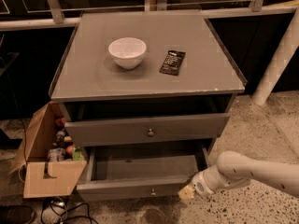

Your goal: Close middle drawer

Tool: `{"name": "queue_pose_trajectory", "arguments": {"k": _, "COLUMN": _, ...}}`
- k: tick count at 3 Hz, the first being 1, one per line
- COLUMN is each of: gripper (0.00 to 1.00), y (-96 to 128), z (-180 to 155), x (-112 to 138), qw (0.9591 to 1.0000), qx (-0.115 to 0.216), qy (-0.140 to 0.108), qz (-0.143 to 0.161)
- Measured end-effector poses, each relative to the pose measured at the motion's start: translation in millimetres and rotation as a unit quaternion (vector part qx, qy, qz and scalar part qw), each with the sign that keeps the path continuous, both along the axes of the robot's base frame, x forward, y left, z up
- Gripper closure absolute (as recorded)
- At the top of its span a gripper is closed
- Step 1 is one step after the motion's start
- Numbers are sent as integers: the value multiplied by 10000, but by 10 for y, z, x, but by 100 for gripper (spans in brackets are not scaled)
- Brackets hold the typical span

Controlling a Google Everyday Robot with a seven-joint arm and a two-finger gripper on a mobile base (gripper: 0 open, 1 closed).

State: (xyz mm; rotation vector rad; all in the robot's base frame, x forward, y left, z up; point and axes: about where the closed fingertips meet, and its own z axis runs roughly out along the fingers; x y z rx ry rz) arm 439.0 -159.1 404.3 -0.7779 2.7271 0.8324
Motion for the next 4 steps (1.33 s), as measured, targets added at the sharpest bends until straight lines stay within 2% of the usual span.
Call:
{"name": "queue_pose_trajectory", "arguments": {"k": 1, "gripper": 100, "y": -26, "z": 67, "x": 433, "qw": 9996, "qx": 8, "qy": -210, "qz": -168}}
{"name": "queue_pose_trajectory", "arguments": {"k": 2, "gripper": 100, "y": -26, "z": 68, "x": 440, "qw": 9996, "qx": 9, "qy": -215, "qz": -170}}
{"name": "queue_pose_trajectory", "arguments": {"k": 3, "gripper": 100, "y": 32, "z": -67, "x": 388, "qw": 9999, "qx": 45, "qy": -1, "qz": -166}}
{"name": "queue_pose_trajectory", "arguments": {"k": 4, "gripper": 100, "y": 19, "z": -44, "x": 508, "qw": 9994, "qx": 13, "qy": -95, "qz": -322}}
